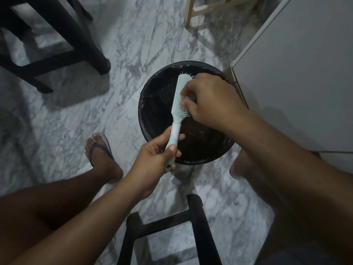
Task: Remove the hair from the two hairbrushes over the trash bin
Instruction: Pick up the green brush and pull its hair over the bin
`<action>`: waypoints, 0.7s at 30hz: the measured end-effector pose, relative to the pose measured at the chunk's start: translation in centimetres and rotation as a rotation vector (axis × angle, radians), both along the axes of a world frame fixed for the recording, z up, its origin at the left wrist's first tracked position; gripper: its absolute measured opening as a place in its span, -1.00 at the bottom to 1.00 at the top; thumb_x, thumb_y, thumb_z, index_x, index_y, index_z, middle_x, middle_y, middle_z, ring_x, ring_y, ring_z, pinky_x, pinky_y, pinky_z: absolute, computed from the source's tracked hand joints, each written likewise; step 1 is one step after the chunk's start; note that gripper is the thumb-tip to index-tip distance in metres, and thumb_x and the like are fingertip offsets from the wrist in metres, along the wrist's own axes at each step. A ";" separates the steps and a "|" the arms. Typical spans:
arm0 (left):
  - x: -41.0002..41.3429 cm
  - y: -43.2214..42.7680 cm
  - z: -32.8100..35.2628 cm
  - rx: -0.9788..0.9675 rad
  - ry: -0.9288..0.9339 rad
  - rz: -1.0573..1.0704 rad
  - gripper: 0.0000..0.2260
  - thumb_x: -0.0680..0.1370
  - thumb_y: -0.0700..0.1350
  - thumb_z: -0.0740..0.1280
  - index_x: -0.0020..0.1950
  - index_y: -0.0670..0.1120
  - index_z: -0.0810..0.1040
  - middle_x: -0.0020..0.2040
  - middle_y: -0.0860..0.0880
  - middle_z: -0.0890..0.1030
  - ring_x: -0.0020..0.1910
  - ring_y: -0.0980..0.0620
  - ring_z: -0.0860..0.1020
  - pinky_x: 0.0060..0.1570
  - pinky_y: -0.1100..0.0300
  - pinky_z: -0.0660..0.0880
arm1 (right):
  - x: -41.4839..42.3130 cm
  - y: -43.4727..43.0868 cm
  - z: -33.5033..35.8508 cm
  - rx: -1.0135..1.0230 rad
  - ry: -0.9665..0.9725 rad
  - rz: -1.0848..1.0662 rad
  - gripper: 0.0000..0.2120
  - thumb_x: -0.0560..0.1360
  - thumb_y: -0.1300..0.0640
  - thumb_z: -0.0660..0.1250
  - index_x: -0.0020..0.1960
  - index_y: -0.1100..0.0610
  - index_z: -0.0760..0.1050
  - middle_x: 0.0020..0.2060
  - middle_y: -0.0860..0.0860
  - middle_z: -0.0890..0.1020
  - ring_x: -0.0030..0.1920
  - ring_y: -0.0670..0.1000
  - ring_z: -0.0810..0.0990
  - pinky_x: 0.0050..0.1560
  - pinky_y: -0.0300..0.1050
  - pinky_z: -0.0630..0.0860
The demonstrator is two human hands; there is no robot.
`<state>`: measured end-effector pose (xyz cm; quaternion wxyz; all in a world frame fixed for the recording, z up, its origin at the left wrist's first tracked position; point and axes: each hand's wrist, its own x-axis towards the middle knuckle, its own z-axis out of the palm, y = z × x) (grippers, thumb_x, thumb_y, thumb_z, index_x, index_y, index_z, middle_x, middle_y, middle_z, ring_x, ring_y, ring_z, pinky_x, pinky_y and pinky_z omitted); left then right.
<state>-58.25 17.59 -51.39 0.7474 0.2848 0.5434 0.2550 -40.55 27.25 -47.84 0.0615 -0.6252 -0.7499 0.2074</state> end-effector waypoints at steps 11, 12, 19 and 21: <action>-0.1 0.3 0.2 0.031 0.019 -0.013 -0.55 0.66 -0.30 0.22 0.50 0.07 0.42 0.24 0.06 0.66 -0.13 0.07 0.49 -0.20 0.12 0.44 | -0.8 -0.3 -0.7 0.108 -0.013 -0.001 -0.82 0.59 -0.01 0.31 0.06 0.07 0.60 -0.02 0.03 0.55 -0.09 0.12 0.59 -0.15 0.04 0.55; 0.0 0.3 0.3 -0.015 -0.036 0.013 -0.56 0.66 -0.30 0.21 0.49 0.05 0.44 0.24 0.03 0.66 -0.14 0.07 0.49 -0.23 0.13 0.43 | -0.8 -0.3 -1.0 0.106 0.016 -0.018 -0.82 0.59 0.02 0.30 0.05 0.09 0.60 -0.03 0.04 0.55 -0.09 0.12 0.58 -0.15 0.05 0.54; 0.3 0.6 0.3 -0.111 -0.167 0.102 -0.60 0.66 -0.30 0.20 0.44 0.02 0.49 0.27 -0.01 0.65 -0.15 0.06 0.49 -0.30 0.20 0.43 | 0.8 1.0 -0.3 -0.022 0.396 -0.288 -0.82 0.60 0.07 0.31 -0.01 0.16 0.63 -0.24 -0.05 0.64 -0.17 -0.05 0.60 -0.07 -0.12 0.53; 0.2 0.7 0.1 -0.124 -0.175 0.141 -0.61 0.66 -0.29 0.19 0.45 -0.01 0.49 0.28 -0.02 0.65 -0.13 0.04 0.48 -0.31 0.22 0.45 | 1.6 1.7 0.4 0.003 0.428 -0.361 -0.78 0.61 0.04 0.28 -0.02 0.15 0.62 -0.29 -0.07 0.61 -0.20 -0.01 0.60 -0.08 -0.10 0.54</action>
